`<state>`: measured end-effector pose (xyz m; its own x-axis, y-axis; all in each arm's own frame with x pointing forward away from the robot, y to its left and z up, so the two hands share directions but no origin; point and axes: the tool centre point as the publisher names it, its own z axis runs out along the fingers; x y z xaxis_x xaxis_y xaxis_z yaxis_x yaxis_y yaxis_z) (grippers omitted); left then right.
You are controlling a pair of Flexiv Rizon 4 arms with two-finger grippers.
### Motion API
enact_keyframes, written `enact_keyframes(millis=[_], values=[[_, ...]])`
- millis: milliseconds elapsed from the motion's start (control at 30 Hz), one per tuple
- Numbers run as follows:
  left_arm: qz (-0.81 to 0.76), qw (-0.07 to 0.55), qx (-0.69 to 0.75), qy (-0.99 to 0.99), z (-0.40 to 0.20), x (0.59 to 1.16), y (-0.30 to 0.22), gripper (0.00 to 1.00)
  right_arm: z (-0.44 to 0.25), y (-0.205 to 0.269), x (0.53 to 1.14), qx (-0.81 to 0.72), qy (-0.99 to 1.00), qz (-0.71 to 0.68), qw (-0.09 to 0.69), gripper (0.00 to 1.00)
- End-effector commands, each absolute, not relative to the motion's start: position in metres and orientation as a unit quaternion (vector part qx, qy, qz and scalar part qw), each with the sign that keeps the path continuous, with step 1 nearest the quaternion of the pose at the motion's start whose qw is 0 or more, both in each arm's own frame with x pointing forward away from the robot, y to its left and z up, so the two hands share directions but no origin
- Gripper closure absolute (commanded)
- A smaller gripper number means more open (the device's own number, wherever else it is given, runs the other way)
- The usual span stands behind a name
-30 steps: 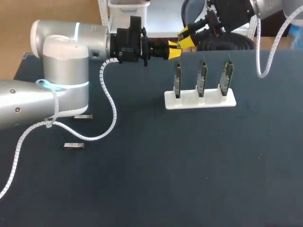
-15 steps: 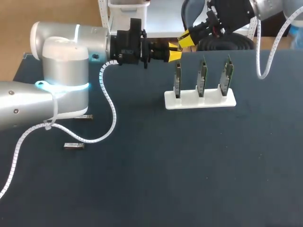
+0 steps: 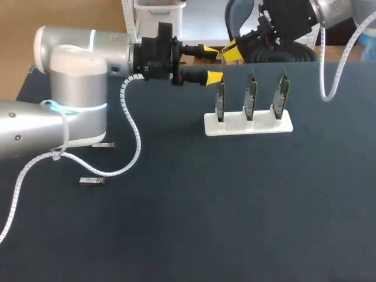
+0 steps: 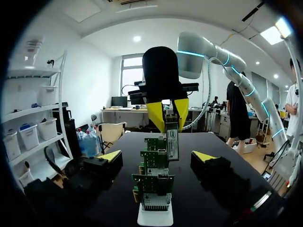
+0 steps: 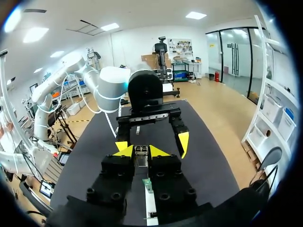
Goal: Pick up the optical module with the left hand, and insert it into the network port with the right hand.
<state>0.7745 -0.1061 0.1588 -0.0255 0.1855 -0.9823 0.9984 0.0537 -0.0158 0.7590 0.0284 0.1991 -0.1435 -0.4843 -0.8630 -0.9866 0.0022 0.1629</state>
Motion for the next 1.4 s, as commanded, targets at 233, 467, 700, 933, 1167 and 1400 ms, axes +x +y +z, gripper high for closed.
enact_keyframes(millis=[233, 467, 700, 933, 1167, 1400], values=[[-0.413, 0.406, 0.553, 0.6, 0.147, 0.783, -0.093, 0.0, 0.198, 0.025, 0.758, -0.573, 0.638, 0.408, 0.313, 1.0], [-0.408, 0.367, 0.561, 0.62, 0.128, 0.78, -0.087, 0.0, 0.198, 0.021, 0.759, -0.572, 0.639, 0.407, 0.315, 1.0], [-0.384, 0.343, 0.581, 0.63, 0.116, 0.777, -0.086, 0.0, 0.198, 0.02, 0.76, -0.571, 0.64, 0.407, 0.314, 1.0], [-0.377, 0.337, 0.584, 0.634, 0.111, 0.779, -0.084, 0.0, 0.197, 0.02, 0.76, -0.572, 0.638, 0.408, 0.314, 1.0], [-0.372, 0.323, 0.59, 0.64, 0.104, 0.777, -0.083, 0.0, 0.198, 0.019, 0.761, -0.572, 0.639, 0.405, 0.317, 1.0], [-0.369, 0.313, 0.598, 0.639, 0.101, 0.777, -0.085, 0.0, 0.198, 0.016, 0.759, -0.57, 0.642, 0.402, 0.319, 1.0]])
